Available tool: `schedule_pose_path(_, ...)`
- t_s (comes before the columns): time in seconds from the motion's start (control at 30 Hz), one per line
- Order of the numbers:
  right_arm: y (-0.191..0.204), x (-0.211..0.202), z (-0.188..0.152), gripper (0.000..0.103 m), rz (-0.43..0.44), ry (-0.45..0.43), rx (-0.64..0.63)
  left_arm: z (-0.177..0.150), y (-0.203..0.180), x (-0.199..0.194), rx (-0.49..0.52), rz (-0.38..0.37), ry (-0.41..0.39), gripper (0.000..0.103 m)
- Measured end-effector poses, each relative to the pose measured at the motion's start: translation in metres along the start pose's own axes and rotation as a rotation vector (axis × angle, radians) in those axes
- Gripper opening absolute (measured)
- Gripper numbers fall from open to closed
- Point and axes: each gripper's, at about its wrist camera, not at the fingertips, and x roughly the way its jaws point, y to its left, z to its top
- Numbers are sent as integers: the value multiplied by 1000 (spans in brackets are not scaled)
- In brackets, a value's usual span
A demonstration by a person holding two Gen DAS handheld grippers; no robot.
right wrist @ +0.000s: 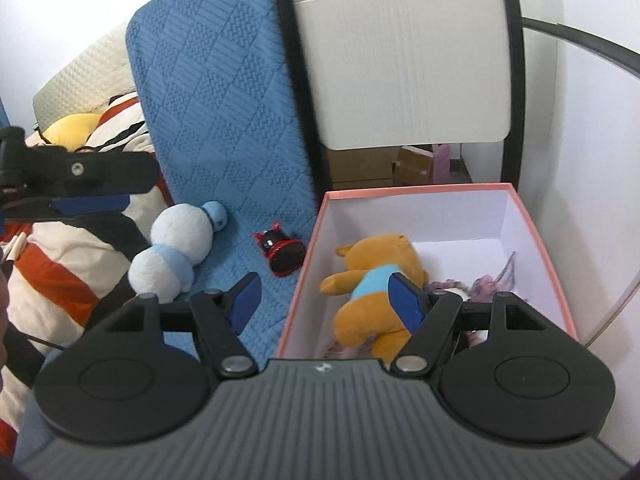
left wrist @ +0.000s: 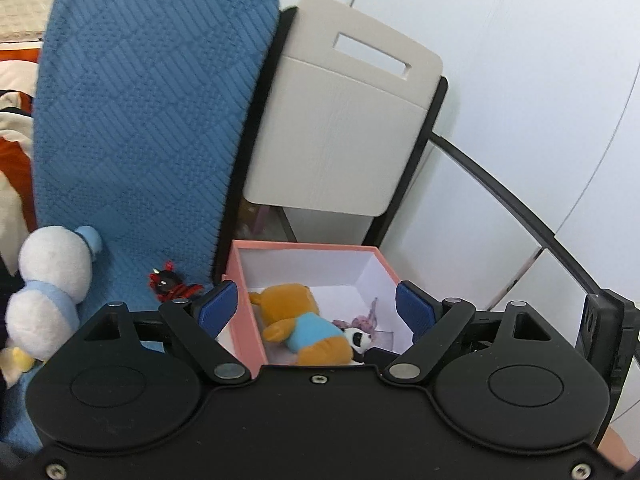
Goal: Organize objects
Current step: 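Withdraw both tools from the box back toward the seat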
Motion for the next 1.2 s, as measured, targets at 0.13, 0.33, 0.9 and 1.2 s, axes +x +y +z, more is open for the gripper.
schedule_pose_path(0.13,20,0,-2,72,2,-1,0,-2,18,-19,-12,5,-24,85)
schedule_pose_path(0.33,54,4,-3,72,5,11,-6,1,49,-58,-35,36,-74,85)
schedule_pose_path(0.9,128,16,-27,72,89,33,-27,-28,109,-111,-55,150,-119,86)
schedule_pose_path(1.2,141,8,-44,72,67,22,-33,-41,115,-117,-42,181,-115,87)
